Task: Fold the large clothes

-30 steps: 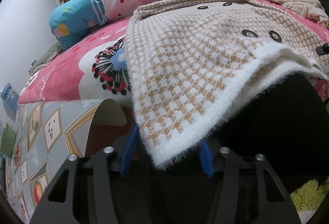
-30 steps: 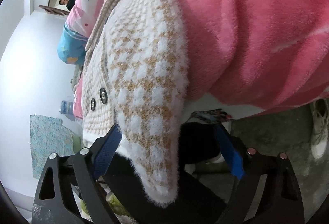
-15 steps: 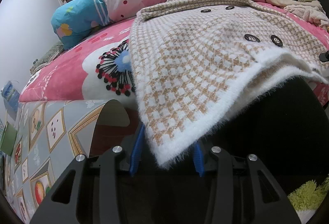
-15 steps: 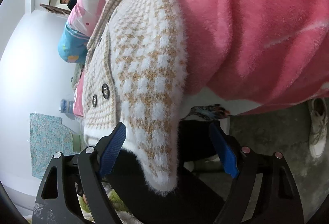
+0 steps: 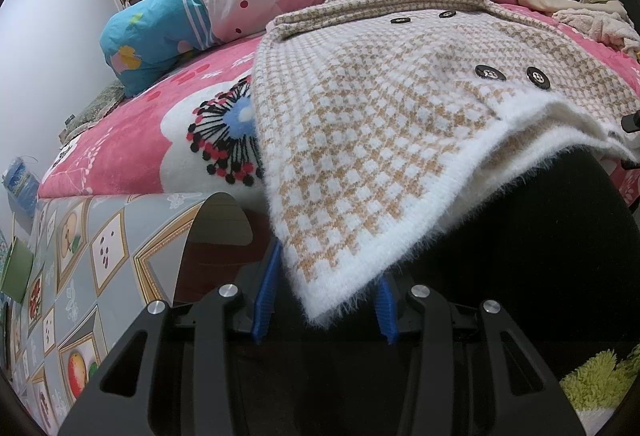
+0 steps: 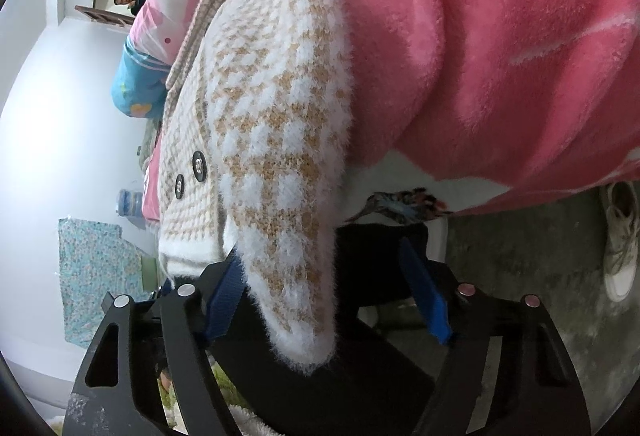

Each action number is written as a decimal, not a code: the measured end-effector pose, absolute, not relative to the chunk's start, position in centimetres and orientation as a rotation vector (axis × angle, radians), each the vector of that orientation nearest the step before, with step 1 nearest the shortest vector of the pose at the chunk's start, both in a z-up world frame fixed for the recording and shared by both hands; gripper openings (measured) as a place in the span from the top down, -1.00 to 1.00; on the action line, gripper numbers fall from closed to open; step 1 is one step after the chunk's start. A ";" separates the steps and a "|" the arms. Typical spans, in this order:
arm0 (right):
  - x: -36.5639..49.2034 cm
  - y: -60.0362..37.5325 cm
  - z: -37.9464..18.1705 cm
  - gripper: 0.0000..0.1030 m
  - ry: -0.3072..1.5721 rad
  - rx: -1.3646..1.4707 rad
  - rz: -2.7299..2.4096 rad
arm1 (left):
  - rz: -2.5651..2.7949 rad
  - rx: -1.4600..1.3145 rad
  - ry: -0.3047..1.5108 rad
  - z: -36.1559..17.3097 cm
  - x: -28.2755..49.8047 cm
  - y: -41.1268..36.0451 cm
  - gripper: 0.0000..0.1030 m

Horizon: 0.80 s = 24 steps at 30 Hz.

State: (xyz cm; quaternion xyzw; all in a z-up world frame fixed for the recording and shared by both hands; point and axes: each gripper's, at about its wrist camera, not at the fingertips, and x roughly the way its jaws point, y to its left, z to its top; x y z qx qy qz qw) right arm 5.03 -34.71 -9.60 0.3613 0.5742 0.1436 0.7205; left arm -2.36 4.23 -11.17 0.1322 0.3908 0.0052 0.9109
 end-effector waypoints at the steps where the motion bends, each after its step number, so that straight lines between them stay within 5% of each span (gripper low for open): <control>1: 5.0 -34.7 -9.7 -0.32 1.269 0.801 0.317 | 0.011 0.273 0.806 -11.2 -2.4 4.2 0.20; 18: 3.9 -34.0 -9.4 -0.06 1.279 0.786 0.332 | 0.016 0.290 0.804 -11.3 -2.3 4.3 0.25; 24: 3.8 -33.0 -9.0 0.33 1.291 0.774 0.354 | 0.010 0.309 0.792 -11.0 -2.4 3.9 0.51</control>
